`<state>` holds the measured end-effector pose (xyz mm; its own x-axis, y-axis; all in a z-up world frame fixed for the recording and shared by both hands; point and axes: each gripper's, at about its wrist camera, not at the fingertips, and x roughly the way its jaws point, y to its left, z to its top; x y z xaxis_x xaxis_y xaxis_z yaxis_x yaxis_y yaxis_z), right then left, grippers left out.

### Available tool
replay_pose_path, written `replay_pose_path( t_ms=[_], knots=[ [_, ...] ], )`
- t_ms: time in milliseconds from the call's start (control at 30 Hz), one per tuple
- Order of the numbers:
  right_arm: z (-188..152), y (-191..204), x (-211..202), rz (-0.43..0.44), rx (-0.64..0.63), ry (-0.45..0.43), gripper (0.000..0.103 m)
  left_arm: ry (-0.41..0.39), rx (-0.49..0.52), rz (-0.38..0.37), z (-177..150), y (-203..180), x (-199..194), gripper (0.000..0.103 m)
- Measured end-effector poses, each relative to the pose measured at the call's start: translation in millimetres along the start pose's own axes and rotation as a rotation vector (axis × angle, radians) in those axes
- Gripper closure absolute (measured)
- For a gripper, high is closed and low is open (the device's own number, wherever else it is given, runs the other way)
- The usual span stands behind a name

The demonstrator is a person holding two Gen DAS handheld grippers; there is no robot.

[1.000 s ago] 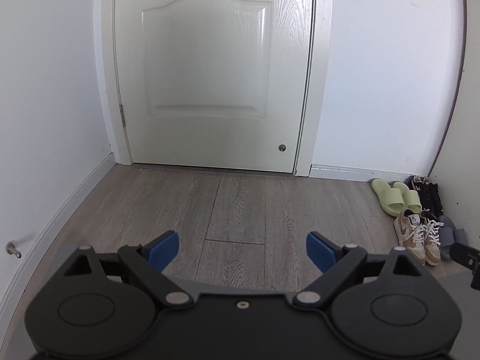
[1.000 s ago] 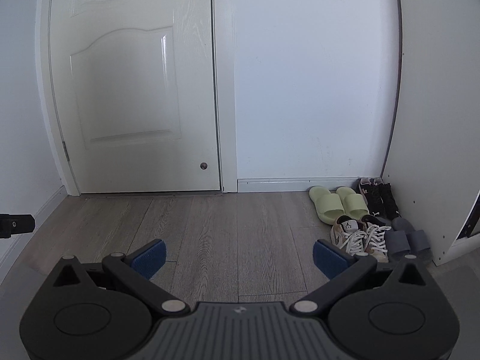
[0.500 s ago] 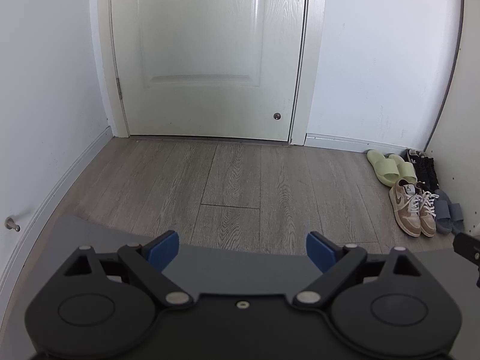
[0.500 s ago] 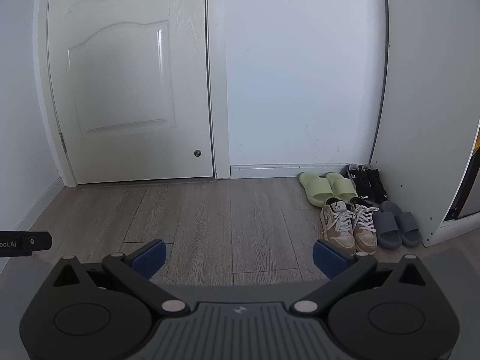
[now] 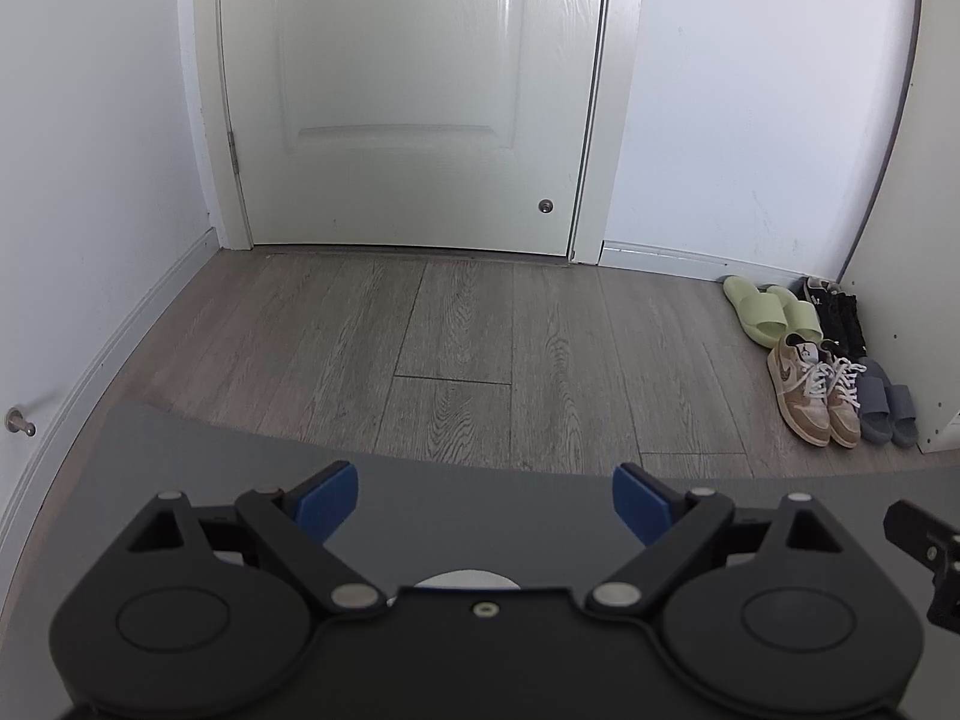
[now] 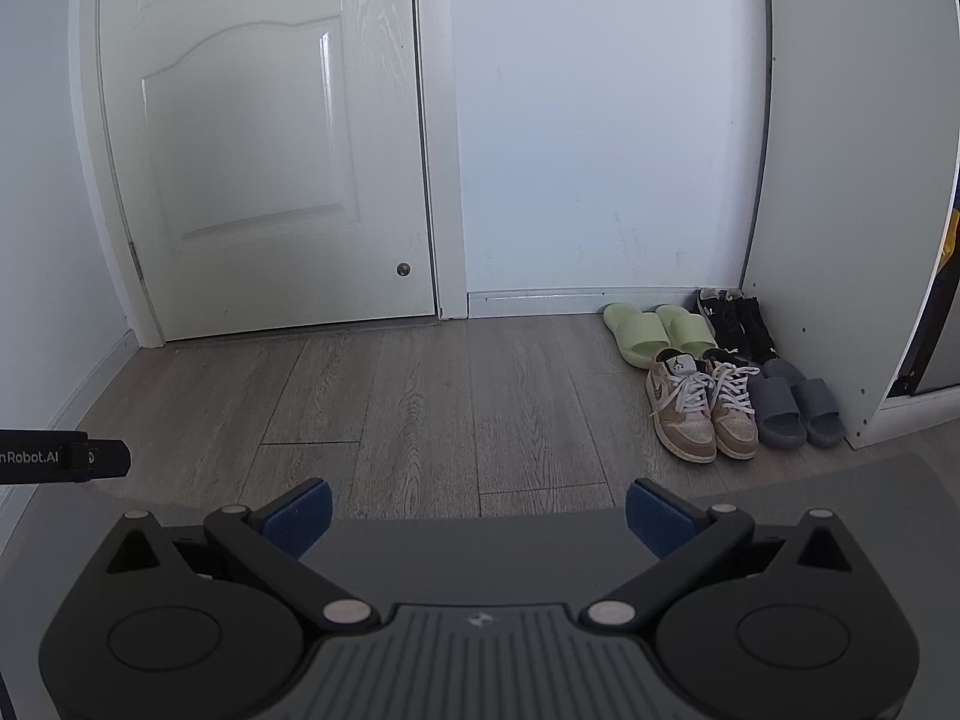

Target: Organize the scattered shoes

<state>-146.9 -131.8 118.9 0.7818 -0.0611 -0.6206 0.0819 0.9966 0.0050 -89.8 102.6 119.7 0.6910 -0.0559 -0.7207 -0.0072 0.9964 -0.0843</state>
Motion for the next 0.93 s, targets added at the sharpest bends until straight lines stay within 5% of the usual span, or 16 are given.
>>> replay_pose_path(
  t_ms=[933],
  knots=[
    [0.9, -0.8, -4.4, 0.003, 0.01, -0.038, 0.0, -0.023, 0.031, -0.007, 1.7, -10.5, -1.8, 0.011]
  ],
)
